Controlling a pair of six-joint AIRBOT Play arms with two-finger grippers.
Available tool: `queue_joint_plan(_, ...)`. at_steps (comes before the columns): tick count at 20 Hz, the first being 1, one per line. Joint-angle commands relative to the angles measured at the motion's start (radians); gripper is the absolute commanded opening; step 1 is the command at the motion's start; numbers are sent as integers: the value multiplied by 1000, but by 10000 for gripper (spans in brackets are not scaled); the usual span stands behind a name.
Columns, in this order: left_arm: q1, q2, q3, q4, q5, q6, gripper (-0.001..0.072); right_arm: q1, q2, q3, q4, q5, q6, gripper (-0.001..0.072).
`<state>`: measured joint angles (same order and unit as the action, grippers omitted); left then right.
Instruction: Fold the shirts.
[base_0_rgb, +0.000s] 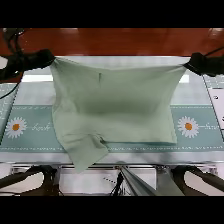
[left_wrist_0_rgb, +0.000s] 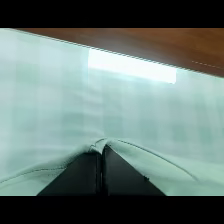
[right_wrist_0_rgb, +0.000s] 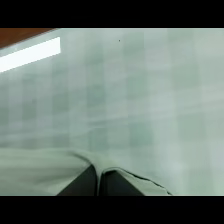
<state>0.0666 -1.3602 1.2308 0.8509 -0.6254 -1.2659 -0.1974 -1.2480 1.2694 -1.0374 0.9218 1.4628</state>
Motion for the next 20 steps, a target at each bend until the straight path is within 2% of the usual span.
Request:
queue_joint_plan(1,-15,-224,176,-6,-9,-76,24,1,-275,163,66,-70,11,15)
queue_joint_plan(5,-9,-315,245,-7,-125,-124,26,1,-441,295,72,14,46,15)
queue_joint_plan(7,2,-314,245,-2,-244,-15,26,1,-463,296,53,79,31,16)
queue_joint_plan(8,18,-309,246,-2,-302,9,26,-2,-463,296,30,107,10,16)
queue_joint_plan(10,68,-287,246,-6,-404,5,26,-30,-441,296,10,180,-19,16)
queue_joint_plan(12,116,-271,245,3,-561,6,25,-69,-409,296,8,289,-59,16)
queue_joint_plan(14,132,-271,235,105,-697,5,26,-89,-391,291,-16,397,-91,16)
queue_joint_plan(16,121,-271,178,185,-731,5,25,-85,-385,247,-78,446,-93,16)
queue_joint_plan(20,103,-271,26,260,-731,-2,25,-71,-385,79,-68,414,-97,16)
